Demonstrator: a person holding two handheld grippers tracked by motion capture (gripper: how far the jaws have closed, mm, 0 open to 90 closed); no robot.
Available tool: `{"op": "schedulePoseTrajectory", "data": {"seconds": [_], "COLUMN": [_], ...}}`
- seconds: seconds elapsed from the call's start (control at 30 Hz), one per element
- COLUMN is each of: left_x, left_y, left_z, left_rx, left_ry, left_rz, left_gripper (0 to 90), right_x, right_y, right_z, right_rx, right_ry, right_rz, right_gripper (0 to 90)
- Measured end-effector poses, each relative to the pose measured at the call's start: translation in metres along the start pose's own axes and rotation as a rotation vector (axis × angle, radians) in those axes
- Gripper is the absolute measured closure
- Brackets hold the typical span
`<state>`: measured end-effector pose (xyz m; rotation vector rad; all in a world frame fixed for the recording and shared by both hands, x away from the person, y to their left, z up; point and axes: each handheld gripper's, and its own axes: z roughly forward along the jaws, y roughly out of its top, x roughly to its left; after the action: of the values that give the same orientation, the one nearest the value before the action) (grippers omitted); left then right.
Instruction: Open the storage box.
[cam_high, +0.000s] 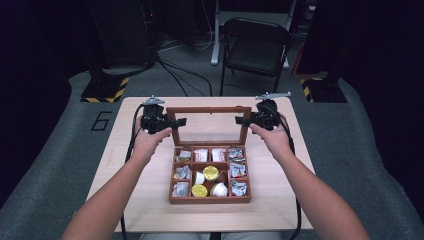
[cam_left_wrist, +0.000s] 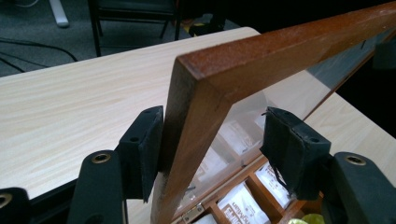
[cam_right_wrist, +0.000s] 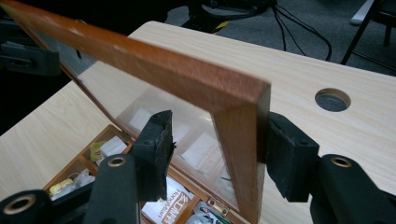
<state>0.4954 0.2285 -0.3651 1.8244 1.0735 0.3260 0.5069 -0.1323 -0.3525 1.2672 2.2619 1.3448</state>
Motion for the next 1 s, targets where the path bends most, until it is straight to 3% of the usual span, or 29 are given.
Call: {"op": "schedulePoseTrajectory", "data": {"seconds": [0.43, 0.77, 1.0], "left_x": [0.004, 0.009, 0.015], "left_y": [-0.001, -0.016, -0.025], "left_z": [0.006, 0.018, 0.026], "left_rx": [-0.005, 0.006, 0.009], "left_ry": [0.012, 0.036, 0.029], "left_rz": [-0.006, -0.034, -0.044], "left_gripper": [39.1, 37.4, 37.4], "right_x": [-0.012, -0.015, -0.017], "right_y": [-0.023, -0.021, -0.02], "right_z": [0.021, 0.028, 0.032], "right_rx": [0.017, -0.004, -0.009], "right_ry": [0.009, -0.004, -0.013], "right_rz": [0.036, 0.043, 0.03], "right_gripper": [44.5, 45.6, 45.1]}}
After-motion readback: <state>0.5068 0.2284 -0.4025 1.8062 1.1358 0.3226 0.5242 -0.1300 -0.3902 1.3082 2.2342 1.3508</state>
